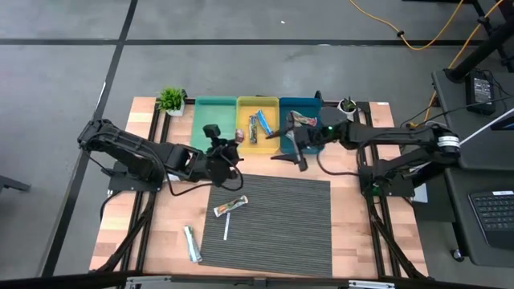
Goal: Pick and place Granola Bars by type
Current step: Put the red granola bar into the blue bin
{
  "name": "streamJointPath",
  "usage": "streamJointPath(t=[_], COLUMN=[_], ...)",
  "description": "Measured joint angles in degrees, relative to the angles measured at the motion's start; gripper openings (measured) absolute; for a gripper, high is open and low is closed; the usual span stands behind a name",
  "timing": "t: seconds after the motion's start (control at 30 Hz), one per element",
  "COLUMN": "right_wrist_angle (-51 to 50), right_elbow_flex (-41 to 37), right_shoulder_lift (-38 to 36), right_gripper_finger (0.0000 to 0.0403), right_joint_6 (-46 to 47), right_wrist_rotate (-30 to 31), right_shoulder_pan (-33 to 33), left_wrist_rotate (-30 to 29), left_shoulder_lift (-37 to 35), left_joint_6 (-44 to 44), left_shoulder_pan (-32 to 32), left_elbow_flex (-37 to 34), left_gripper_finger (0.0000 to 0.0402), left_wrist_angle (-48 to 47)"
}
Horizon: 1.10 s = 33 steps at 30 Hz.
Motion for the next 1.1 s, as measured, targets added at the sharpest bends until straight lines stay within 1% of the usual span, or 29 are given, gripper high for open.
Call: streamJointPath(t=[0.07, 0.17, 0.27, 0.47, 0.63, 0.8, 0.87, 0.97, 1.1], right_wrist_angle=[1.3, 2.4, 3.9, 5.9, 6.0, 6.1, 5.9, 5.8, 5.5], right_elbow_flex=[1.4, 3.5, 5.1, 9.9, 14.3, 18.4, 19.3, 20.1, 20.2], right_shoulder_lift=[2.1, 4.6, 6.8, 11.3, 16.1, 20.1, 21.1, 21.9, 22.0], right_gripper_finger=[0.032, 0.0331, 0.033, 0.0328, 0.0328, 0.0328, 0.0328, 0.0319, 0.0277], right_joint_6=[0.0, 0.0, 0.7, 3.4, 4.7, 4.7, 4.8, 5.7, 6.1], right_wrist_rotate=[0.3, 0.3, 0.1, -3.9, -7.3, -7.8, -9.5, -10.6, -10.7], right_shoulder_pan=[-0.1, -0.8, -1.9, -3.7, -3.8, -3.8, -3.8, -3.8, -3.8], left_wrist_rotate=[0.3, 0.4, 0.4, 2.3, 2.9, 2.9, 2.9, 2.9, 3.0], left_shoulder_lift=[0.0, 0.0, 0.0, 0.0, 0.0, 0.0, 0.0, 0.0, 0.0], left_joint_6=[2.9, 5.8, 6.5, 7.2, 7.3, 7.3, 7.4, 7.3, 7.4], left_shoulder_pan=[0.0, 0.0, 0.0, 0.0, 0.0, -0.1, -0.1, -0.1, -0.1], left_elbow_flex=[0.0, 0.0, 0.0, 0.0, 0.0, 0.0, 0.0, 0.0, 0.0], left_gripper_finger=[0.0015, 0.0015, 0.0015, 0.0015, 0.0015, 0.0015, 0.0015, 0.0015, 0.0016], left_wrist_angle=[2.5, 4.5, 5.1, 6.2, 6.4, 6.3, 6.3, 6.3, 6.3])
